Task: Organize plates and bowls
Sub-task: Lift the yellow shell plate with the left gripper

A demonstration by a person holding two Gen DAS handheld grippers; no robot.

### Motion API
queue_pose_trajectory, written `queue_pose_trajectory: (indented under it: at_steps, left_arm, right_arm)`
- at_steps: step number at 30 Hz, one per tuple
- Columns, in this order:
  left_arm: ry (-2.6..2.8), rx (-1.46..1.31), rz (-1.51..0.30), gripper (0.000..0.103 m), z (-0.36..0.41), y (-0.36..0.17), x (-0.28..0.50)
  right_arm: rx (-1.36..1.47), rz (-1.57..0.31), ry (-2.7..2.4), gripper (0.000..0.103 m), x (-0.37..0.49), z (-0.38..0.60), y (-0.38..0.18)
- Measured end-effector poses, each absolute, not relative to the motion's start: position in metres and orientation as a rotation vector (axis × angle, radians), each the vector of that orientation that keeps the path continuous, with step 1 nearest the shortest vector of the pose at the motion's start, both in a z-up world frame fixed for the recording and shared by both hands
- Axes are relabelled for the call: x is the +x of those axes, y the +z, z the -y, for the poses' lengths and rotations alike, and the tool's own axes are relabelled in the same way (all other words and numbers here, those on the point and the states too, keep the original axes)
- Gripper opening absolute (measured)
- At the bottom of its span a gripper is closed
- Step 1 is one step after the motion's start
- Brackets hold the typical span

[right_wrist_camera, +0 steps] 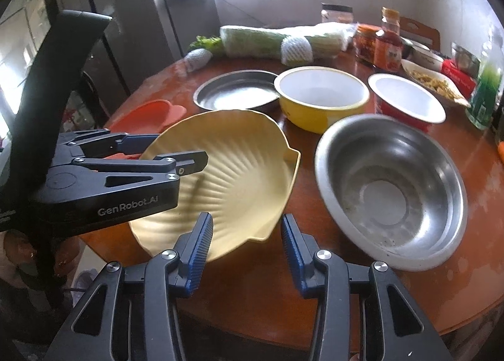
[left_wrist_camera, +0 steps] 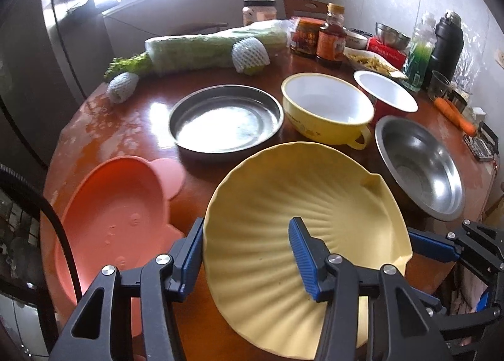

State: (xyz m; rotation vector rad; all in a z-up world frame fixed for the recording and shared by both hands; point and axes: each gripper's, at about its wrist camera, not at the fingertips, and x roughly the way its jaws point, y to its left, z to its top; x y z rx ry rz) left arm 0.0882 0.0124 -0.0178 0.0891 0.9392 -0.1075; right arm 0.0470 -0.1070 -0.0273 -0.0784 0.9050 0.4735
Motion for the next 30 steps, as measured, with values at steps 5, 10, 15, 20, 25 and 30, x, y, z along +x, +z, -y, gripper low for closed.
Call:
queue_pose_trajectory:
  at_steps: [5,10,15,20,25,30]
  left_arm:
    - [-0.068,0.067,-0.904,0.053,-0.031,-0.003,0.08]
    - [-0.022,0.049,-0.87,0.053,-0.054,0.01,0.073]
    - [0.021,0.03,-0.849,0.053,-0.078,0.019,0.069]
    - [0.053,0.011,-0.838,0.053,-0.099,0.024,0.07]
    - [0.09,0.007,-0.832,0.053,-0.115,0.026,0.074]
    - [0.114,-0.002,-0.837,0.053,-0.129,0.022,0.08]
  right_arm:
    - [-0.094,-0.875,0.509,0.047,0.044,0.091,-0.015]
    - [-0.119,-0.841,0.551,0.047,0.046,0.07,-0.003]
    - [-0.142,-0.819,0.596,0.047,0.05,0.047,0.005]
    - [-0.164,-0.803,0.626,0.048,0.055,0.027,0.013]
    - [-0.183,-0.793,0.643,0.048,0.063,0.008,0.018]
    - [-0.209,-0.798,0.658,0.048,0.07,-0.011,0.017]
